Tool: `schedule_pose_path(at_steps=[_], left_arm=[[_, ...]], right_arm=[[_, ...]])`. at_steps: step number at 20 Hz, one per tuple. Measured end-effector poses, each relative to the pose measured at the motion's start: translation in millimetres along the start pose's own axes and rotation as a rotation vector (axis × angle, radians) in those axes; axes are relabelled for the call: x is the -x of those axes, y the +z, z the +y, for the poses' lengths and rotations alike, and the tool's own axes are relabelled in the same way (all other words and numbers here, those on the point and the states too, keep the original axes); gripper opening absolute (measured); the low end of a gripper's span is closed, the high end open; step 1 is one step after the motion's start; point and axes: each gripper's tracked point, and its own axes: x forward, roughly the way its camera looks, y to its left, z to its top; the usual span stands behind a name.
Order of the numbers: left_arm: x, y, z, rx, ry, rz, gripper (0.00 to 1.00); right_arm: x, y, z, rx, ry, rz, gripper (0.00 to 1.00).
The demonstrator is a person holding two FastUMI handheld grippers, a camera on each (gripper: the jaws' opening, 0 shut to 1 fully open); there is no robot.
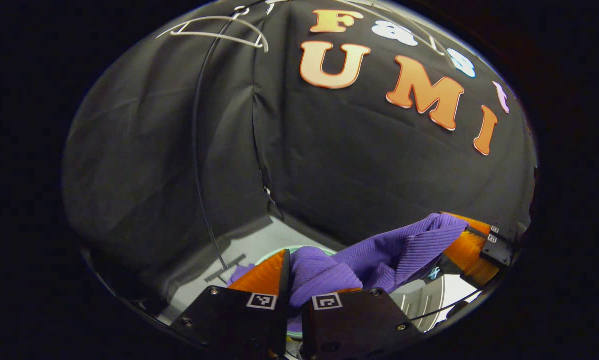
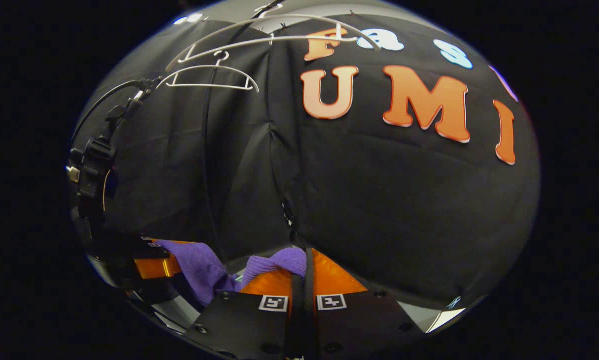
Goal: Grasp the clothes on the hanger with both hands and then place them into the laundry hamper below.
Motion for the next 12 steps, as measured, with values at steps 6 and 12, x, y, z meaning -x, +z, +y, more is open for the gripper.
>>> schedule_pose_path(at_steps=[6,12], left_arm=[[-4.8,-49.3,-8.8,0.007,-0.011,0.108,0.13],[-6.1,-77.0,-7.8,-0.018,0.028,0.195,0.27]], right_arm=[[-9.8,-73.0,12.1,-0.086,0.029,0.21,0.08],[-15.6,-127.3,14.4,-0.117,0.03,0.408,0.08]])
